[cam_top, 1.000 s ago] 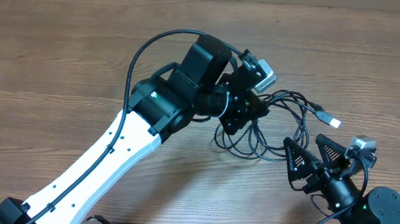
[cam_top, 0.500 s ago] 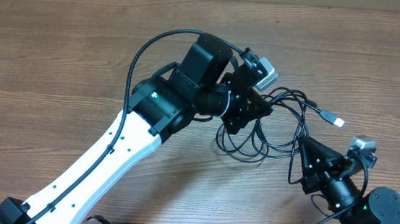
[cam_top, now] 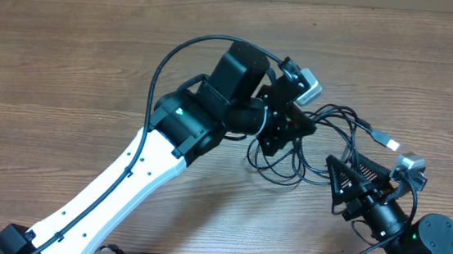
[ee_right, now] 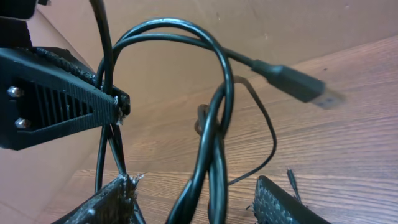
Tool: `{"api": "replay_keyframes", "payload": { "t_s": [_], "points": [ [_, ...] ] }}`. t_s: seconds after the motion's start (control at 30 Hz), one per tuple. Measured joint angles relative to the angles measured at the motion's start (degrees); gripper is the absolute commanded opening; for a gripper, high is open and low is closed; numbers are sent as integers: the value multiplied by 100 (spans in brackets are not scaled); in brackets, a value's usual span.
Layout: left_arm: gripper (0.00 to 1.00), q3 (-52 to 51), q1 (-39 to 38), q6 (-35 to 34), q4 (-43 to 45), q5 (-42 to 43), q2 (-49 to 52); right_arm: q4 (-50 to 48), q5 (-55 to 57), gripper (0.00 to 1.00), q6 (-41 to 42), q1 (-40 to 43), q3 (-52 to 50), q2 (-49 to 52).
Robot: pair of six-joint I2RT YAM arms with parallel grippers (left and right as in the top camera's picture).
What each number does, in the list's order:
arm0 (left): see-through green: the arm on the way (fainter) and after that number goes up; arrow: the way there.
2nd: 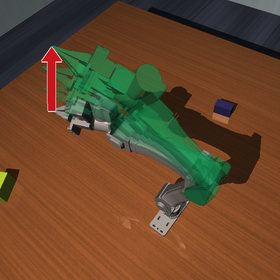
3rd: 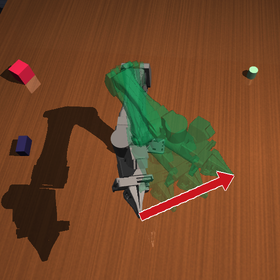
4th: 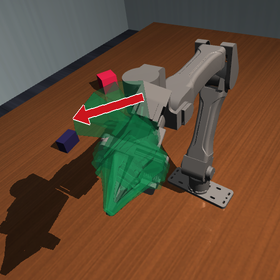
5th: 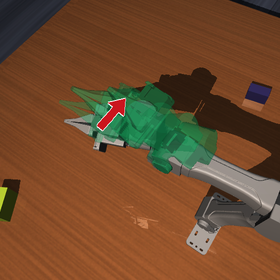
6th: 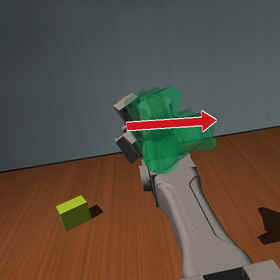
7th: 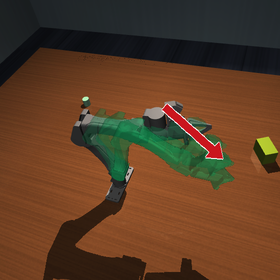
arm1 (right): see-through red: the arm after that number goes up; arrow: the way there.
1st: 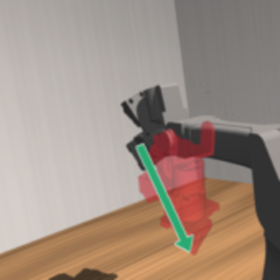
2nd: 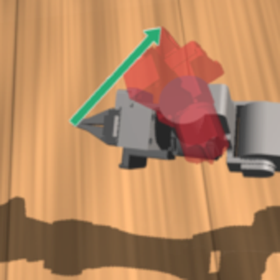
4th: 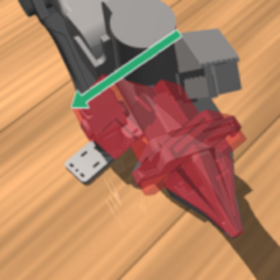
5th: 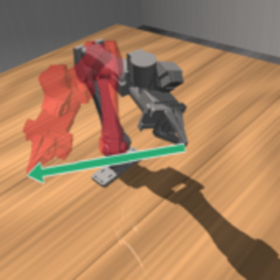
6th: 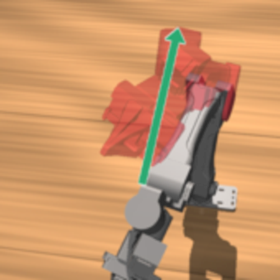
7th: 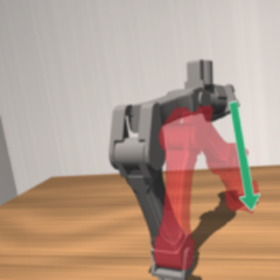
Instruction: Untangle cables
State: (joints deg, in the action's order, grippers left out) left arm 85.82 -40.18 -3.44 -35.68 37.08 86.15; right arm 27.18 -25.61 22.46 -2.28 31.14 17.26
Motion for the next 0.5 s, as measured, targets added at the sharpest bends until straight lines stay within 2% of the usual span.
{"api": "replay_keyframes", "payload": {
  "t_s": [0.03, 0.1, 0.13, 0.17, 0.23, 0.3, 0.33, 0.4, 0.5],
  "points": [
    [4, 0, -35, -9, 37, 4, 0, -9, -17, 59, 2, 2, 0, 0],
    [4, 0, -107, -50, 127, 15, 0, -17, -61, 47, 2, 2, 0, 0],
    [4, 0, -129, -57, 146, 24, 0, -22, -81, 39, 22, 2, 0, 0],
    [4, 0, -160, -68, 149, 26, 0, -22, -98, 26, 28, 2, 0, 0],
    [14, 0, -192, -72, 149, 24, 0, -42, -118, 13, 13, 2, 0, 0],
    [18, 0, -212, -90, 151, 24, 0, -48, -120, 4, 66, 0, 0, 0],
    [21, 0, -212, -101, 151, 28, 0, -46, -118, 3, 59, 2, 0, 0],
    [33, 0, -210, -107, 166, 28, 0, -17, -125, 4, 35, 2, 0, 0],
    [35, 0, -212, -111, 144, 7, 0, -13, -118, 3, 35, 2, 0, 0]
  ]
}}
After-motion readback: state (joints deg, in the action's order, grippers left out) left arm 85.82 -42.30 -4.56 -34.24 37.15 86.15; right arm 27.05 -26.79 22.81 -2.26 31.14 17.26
